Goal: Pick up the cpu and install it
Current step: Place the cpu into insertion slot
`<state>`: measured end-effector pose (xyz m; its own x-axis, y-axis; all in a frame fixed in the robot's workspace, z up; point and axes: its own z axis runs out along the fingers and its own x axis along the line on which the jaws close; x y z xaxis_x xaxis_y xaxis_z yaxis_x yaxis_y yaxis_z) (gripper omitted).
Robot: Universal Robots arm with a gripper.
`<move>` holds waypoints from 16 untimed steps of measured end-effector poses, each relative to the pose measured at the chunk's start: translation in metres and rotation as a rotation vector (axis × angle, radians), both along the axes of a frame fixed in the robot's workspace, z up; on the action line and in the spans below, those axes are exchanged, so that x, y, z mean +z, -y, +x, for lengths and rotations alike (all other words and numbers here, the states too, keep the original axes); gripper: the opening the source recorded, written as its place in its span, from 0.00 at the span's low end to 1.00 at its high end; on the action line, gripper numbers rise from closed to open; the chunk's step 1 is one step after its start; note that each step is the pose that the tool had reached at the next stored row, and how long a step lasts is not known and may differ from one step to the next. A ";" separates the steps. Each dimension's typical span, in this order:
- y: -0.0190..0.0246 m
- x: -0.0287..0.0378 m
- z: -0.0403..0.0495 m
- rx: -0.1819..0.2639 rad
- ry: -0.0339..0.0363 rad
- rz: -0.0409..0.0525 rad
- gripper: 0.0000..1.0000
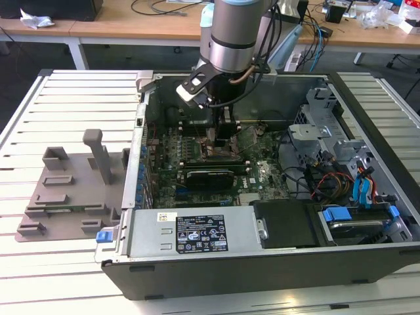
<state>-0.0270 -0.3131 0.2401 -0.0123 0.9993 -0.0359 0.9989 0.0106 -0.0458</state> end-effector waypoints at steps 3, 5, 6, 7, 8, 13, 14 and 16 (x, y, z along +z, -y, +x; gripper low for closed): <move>-0.0013 -0.0014 0.0001 0.000 0.0000 0.0000 0.55; -0.0016 -0.0023 0.0000 0.000 0.0000 -0.0001 0.55; -0.0018 -0.0030 0.0000 0.000 0.0000 0.0000 0.55; -0.0018 -0.0034 0.0000 0.000 0.0000 0.0000 0.55; -0.0019 -0.0039 0.0000 0.000 0.0000 0.0000 0.55; -0.0023 -0.0081 0.0000 0.000 0.0000 0.0000 0.55; -0.0024 -0.0086 0.0000 0.000 0.0000 0.0000 0.55; -0.0025 -0.0097 0.0000 0.000 0.0000 -0.0001 0.55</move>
